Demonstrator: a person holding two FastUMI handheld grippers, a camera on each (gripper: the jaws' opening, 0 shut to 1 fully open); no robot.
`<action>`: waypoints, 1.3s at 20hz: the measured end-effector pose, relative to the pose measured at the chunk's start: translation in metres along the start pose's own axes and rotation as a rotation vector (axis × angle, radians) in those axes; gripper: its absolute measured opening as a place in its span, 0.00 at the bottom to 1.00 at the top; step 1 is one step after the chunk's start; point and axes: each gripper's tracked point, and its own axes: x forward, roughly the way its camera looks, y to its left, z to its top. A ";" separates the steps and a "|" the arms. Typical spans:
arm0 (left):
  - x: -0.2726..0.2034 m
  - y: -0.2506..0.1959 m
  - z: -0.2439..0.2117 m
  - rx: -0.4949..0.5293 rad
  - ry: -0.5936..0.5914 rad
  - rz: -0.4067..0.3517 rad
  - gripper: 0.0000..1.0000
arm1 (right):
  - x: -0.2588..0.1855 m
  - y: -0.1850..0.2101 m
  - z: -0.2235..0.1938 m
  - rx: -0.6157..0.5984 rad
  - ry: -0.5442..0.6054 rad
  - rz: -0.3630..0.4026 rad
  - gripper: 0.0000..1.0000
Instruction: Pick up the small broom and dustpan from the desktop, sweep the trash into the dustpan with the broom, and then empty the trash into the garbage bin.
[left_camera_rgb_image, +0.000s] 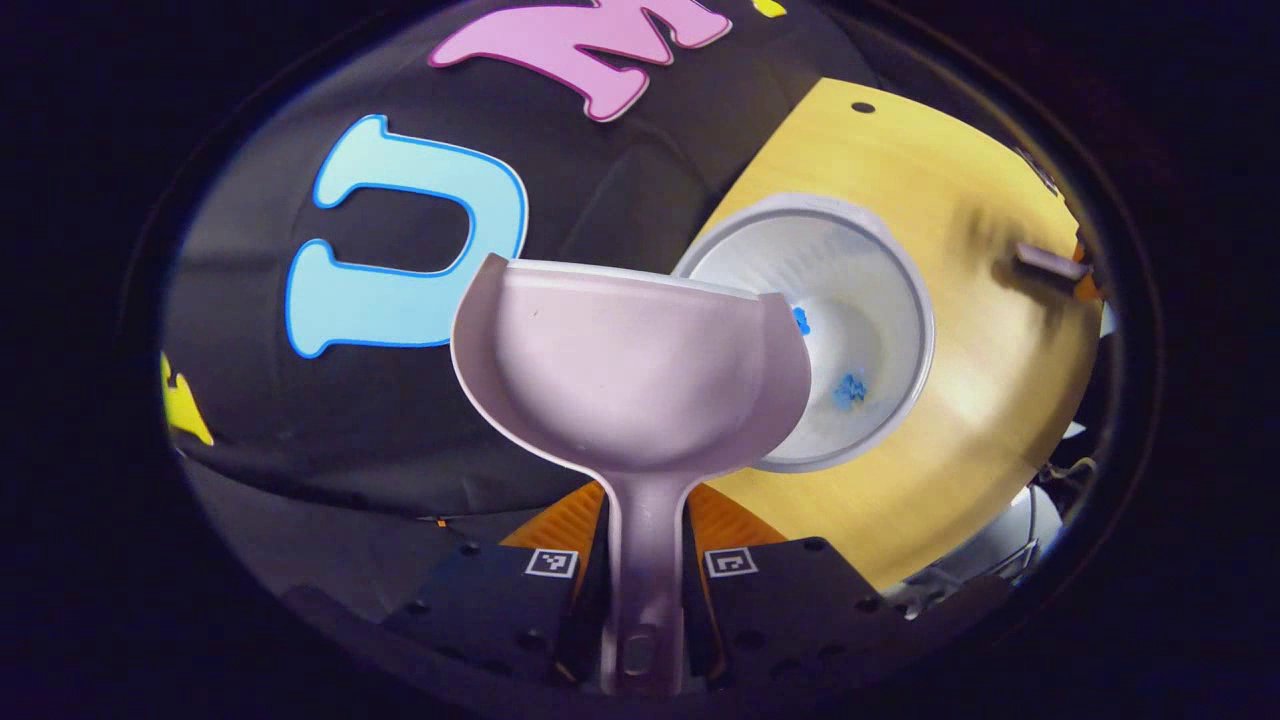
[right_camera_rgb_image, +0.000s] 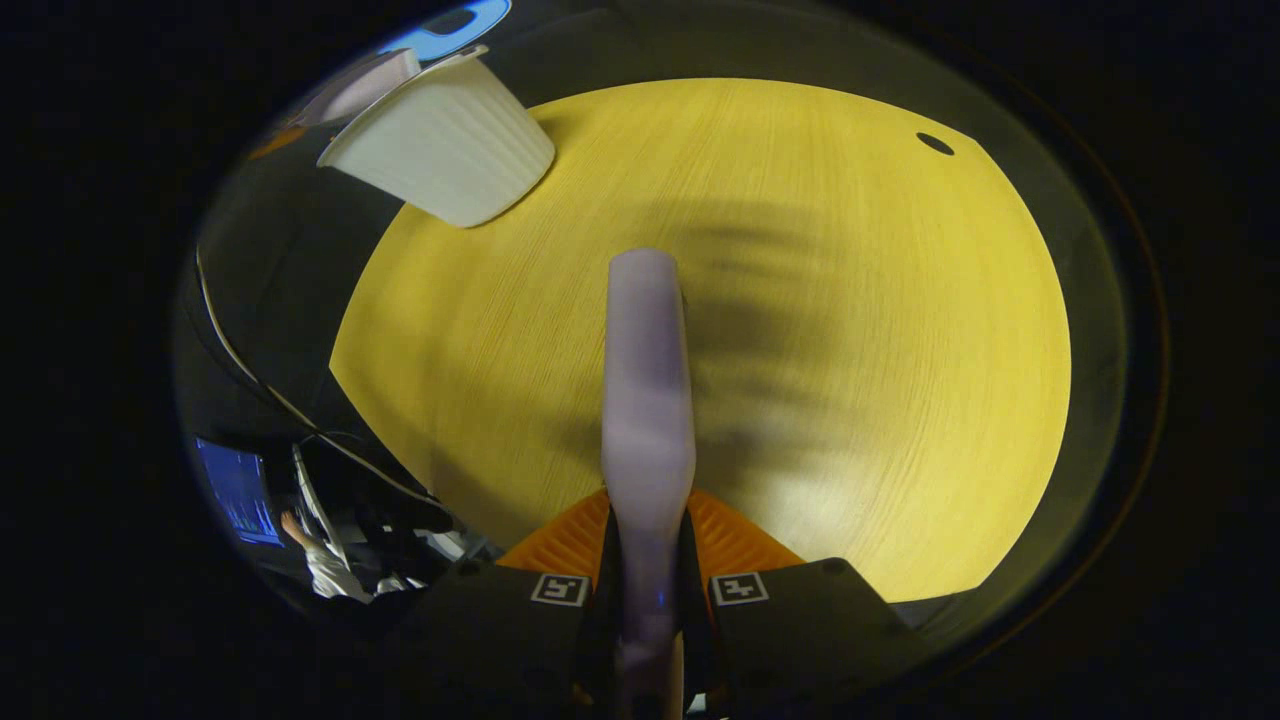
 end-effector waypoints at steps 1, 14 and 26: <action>-0.007 -0.002 0.004 -0.053 -0.044 -0.001 0.30 | -0.001 0.000 0.002 0.016 -0.008 0.000 0.30; -0.087 -0.271 0.107 -0.576 -0.501 -0.459 0.30 | -0.032 -0.022 0.010 0.216 -0.147 -0.119 0.30; -0.030 -0.461 0.078 -0.891 -0.170 -0.612 0.30 | 0.032 -0.056 0.050 0.132 -0.139 -0.343 0.30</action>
